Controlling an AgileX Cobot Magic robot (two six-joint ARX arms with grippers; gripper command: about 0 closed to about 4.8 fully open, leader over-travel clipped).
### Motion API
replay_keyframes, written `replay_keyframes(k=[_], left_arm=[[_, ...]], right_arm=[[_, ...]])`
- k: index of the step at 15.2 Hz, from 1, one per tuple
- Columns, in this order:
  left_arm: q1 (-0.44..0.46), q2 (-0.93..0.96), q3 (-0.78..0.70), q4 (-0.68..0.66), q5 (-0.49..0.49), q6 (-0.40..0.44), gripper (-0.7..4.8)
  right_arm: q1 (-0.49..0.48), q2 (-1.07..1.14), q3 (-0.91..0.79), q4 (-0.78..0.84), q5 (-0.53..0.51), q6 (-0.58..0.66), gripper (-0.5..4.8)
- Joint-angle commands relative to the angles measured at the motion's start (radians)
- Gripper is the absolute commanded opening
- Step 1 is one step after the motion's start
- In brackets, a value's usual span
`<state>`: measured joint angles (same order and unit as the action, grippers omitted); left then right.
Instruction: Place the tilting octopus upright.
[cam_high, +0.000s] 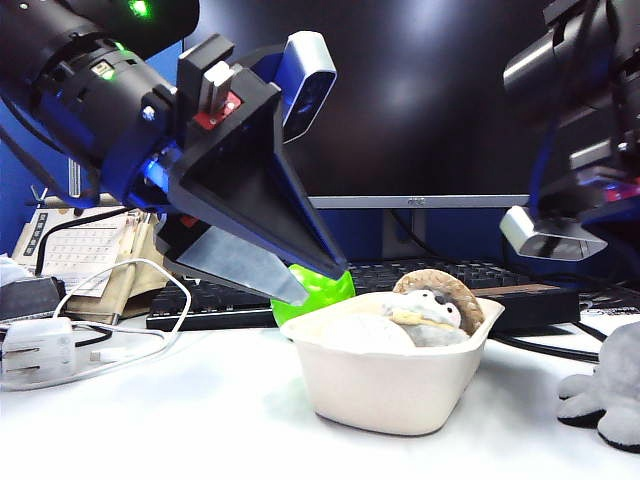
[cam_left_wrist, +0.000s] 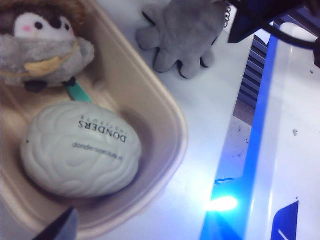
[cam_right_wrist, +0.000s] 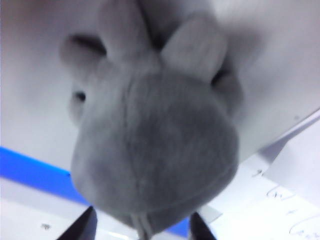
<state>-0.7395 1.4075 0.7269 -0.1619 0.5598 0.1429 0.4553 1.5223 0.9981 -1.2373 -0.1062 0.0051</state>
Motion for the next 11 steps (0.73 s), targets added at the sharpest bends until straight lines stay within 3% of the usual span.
replay_keyframes(k=[1,7,11], left_arm=[[0.0,-0.011,0.006,-0.001,0.0,0.004,3.41],[0.0,-0.202,0.007,-0.014,-0.029,-0.006,3.41],[0.0,-0.502,0.007,-0.09,-0.024,-0.122,3.41]], right_arm=[[0.001,-0.003,0.003,-0.004,-0.001,-0.009,2.45],[0.002,-0.075,0.049,-0.1,-0.005,-0.021,2.43],[0.002,-0.263,0.066,-0.144,-0.049,-0.017,2.43]])
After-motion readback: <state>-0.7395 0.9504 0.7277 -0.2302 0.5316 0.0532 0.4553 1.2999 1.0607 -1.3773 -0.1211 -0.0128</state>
